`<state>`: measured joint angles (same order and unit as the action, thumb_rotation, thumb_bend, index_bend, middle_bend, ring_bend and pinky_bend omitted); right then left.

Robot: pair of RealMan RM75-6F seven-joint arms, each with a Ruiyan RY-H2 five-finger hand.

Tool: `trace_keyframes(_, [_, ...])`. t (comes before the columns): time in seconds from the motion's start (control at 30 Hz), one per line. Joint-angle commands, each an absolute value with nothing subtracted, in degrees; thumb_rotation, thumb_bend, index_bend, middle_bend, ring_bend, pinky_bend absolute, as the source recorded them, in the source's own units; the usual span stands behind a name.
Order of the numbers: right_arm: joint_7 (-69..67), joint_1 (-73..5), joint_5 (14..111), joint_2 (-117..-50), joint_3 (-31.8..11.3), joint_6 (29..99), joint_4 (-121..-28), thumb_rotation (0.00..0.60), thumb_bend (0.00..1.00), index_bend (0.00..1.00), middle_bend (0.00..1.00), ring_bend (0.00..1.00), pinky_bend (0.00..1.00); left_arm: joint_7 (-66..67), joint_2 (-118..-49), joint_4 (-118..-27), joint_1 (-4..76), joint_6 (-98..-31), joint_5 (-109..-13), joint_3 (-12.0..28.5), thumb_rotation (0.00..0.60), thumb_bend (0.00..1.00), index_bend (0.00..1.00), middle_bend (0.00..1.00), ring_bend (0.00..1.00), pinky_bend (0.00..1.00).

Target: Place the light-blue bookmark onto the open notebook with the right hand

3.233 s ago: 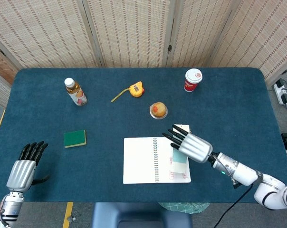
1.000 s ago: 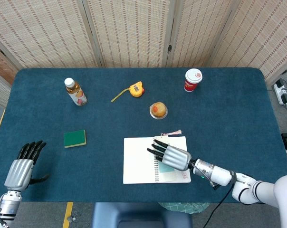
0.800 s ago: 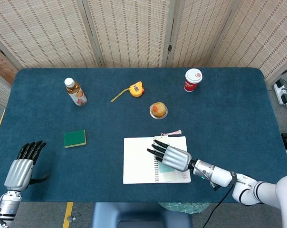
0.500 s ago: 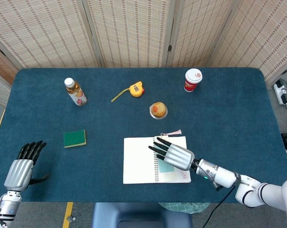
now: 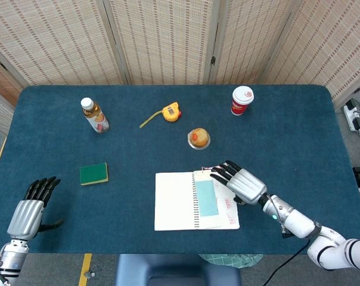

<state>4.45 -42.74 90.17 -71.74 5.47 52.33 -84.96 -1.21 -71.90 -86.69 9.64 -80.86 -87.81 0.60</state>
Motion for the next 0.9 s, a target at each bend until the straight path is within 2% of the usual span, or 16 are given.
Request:
trace_keyframes(0.03, [5.40, -43.55, 85.80, -68.78, 4.19, 47.51, -89.20, 0.600, 0.38, 0.00, 0.50, 0.57, 0.60, -1.84, -71.65, -86.77, 9.69, -80.73, -87.84, 0.56, 0.600, 0.13, 0.13, 0.10, 0.02, 0.06])
trace_keyframes(0.07, [5.68, -43.86, 84.67, -68.14, 3.99, 46.25, -90.43, 0.600, 0.40, 0.00, 0.61, 0.69, 0.71, -2.08, -71.58, -86.77, 9.71, -80.67, -87.83, 0.55, 0.600, 0.13, 0.13, 0.10, 0.02, 0.06])
trace_keyframes(0.13, [5.90, -44.65, 82.21, -66.79, 3.57, 43.44, -93.28, 0.600, 0.44, 0.00, 0.77, 0.86, 0.86, -2.63, -71.40, -86.82, 9.74, -80.67, -87.91, 0.55, 0.600, 0.13, 0.13, 0.10, 0.02, 0.06])
trace_keyframes(0.23, [5.49, -45.88, 78.97, -65.16, 2.81, 39.88, -96.87, 0.600, 0.54, 0.00, 0.91, 0.98, 0.96, -3.36, -71.11, -86.94, 9.68, -80.91, -88.06, 0.56, 0.600, 0.13, 0.13, 0.10, 0.02, 0.06])
trace_keyframes(0.37, [3.18, -47.67, 74.40, -63.64, 2.27, 34.20, -100.32, 0.600, 0.65, 0.00, 0.99, 1.00, 1.00, -4.10, -70.78, -87.12, 9.55, -81.26, -88.24, 0.55, 0.600, 0.13, 0.13, 0.10, 0.02, 0.06])
trace_keyframes(0.47, [2.43, -48.63, 72.40, -63.07, 2.18, 31.60, -101.16, 0.600, 0.68, 0.00, 1.00, 1.00, 1.00, -4.28, -70.69, -87.13, 9.52, -81.35, -88.30, 0.54, 0.600, 0.13, 0.13, 0.10, 0.02, 0.06])
trace_keyframes(0.6, [1.79, -50.53, 68.21, -64.45, 1.89, 27.54, -99.99, 0.600, 0.68, 0.00, 1.00, 1.00, 1.00, -4.59, -70.66, -87.09, 9.63, -81.03, -88.28, 0.47, 0.600, 0.13, 0.13, 0.10, 0.02, 0.06])
trace_keyframes(0.9, [2.91, -53.53, 61.80, -68.02, 1.38, 25.47, -96.68, 0.600, 0.69, 0.00, 1.00, 1.00, 1.00, -5.67, -70.48, -86.86, 9.80, -80.63, -87.88, 0.66, 0.600, 0.13, 0.13, 0.10, 0.02, 0.06])
